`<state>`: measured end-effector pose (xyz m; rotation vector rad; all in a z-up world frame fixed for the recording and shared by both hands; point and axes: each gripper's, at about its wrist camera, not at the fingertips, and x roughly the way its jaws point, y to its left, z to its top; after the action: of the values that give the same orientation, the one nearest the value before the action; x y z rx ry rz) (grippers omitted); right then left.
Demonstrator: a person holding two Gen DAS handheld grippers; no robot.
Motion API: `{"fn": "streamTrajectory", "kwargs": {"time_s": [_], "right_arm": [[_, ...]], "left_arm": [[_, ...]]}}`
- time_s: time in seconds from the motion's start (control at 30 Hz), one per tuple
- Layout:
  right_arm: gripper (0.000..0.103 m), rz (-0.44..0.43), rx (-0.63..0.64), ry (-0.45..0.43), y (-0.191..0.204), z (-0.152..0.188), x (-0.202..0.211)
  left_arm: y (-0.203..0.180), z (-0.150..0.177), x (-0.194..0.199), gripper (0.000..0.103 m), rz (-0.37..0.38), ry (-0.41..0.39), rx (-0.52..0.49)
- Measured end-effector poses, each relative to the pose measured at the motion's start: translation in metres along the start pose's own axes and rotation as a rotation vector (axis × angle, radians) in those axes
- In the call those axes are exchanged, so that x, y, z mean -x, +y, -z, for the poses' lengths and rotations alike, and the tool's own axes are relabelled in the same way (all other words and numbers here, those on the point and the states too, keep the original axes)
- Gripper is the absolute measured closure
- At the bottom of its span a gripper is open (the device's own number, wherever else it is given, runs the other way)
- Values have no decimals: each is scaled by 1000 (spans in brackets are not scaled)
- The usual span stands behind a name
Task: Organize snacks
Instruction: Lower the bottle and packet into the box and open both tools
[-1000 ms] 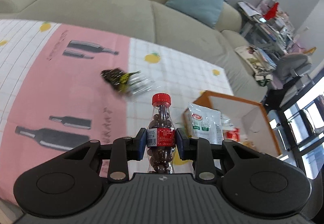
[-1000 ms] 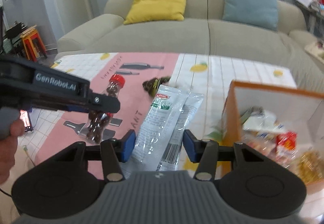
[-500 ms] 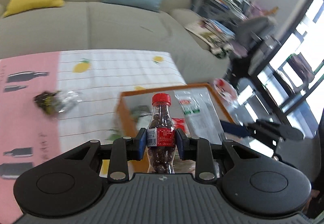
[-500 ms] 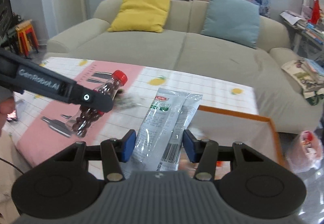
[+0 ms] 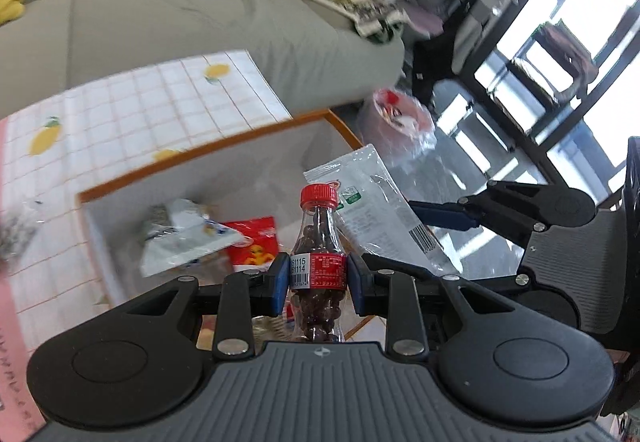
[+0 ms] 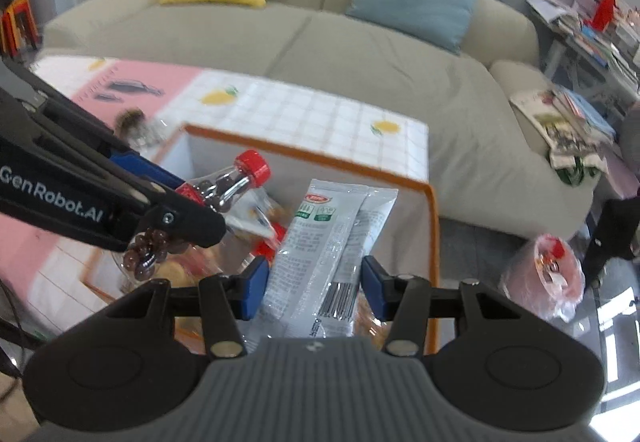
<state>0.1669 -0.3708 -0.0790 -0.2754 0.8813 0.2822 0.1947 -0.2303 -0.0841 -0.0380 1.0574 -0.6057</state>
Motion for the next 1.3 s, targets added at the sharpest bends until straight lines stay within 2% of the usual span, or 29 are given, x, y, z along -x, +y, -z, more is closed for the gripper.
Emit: {"fn": "streamTrajectory", "kwargs": {"time_s": [0.13,0.33,0.57,0.83,1.03,1.1,1.17,1.23,1.3], "right_arm": [[54,17,15,54,-13,9,-19],[54,20,71,115,-17,17,-37],[54,-25,68,193,-22,13,-64],[56,-57,78,278,-20,12,-90],[55,-40,98,302,-17,9,-96],[52,-31,105,301,-17,8,-95],[49,-13,114,297,-17,6,-94],[47,-8,116,297,-16,4,-92],[45,1,123,304,-14,2,-91]], "left_arm": [[-2,-4,-27,69,13,46,-2],[3,-5,-58,69,-9,114,9],[15,-2,-82,69,-29,185,39],[27,1,-91,69,-36,210,59],[28,1,-88,69,-53,212,26],[28,1,-84,68,-59,201,24],[28,0,-79,58,-59,185,11],[28,-1,-75,43,-58,162,4],[28,-2,-69,34,-71,140,-2]]}}
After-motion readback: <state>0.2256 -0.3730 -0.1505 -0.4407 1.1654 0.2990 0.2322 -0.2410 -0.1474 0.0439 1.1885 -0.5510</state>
